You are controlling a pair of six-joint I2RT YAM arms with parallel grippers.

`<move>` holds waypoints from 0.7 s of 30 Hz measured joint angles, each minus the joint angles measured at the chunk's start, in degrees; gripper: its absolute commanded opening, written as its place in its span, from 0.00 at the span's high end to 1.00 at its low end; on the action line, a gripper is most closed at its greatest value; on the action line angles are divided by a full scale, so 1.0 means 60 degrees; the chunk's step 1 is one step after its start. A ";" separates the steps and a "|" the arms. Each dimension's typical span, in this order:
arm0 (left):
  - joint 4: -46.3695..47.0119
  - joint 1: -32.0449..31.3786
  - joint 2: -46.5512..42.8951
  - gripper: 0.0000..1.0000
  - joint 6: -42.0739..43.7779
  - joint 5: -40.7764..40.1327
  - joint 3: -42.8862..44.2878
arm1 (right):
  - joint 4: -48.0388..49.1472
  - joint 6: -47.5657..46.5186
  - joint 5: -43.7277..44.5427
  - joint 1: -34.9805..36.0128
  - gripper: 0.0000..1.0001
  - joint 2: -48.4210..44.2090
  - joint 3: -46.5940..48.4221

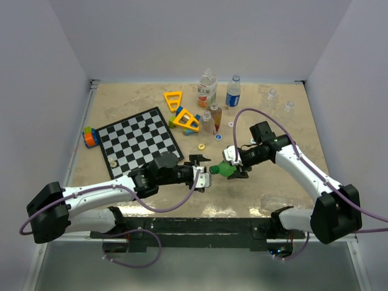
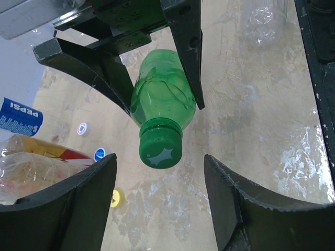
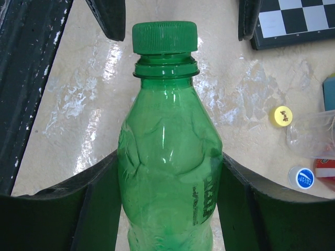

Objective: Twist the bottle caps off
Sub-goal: Unscrew the bottle cap from the plastic bottle.

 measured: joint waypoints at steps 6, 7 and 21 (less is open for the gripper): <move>0.0299 -0.0004 0.0237 0.40 -0.0157 0.0007 0.0026 | 0.0000 -0.0004 0.0000 0.0004 1.00 0.0000 0.0000; 0.0317 -0.0004 0.0248 0.40 -0.0193 0.0007 0.0026 | 0.0000 0.0000 0.0000 0.0004 1.00 0.0000 0.0000; 0.0692 -0.0011 0.0277 0.70 -0.0630 0.0127 0.0040 | 0.0022 0.0004 0.0015 0.0000 1.00 0.0000 0.0000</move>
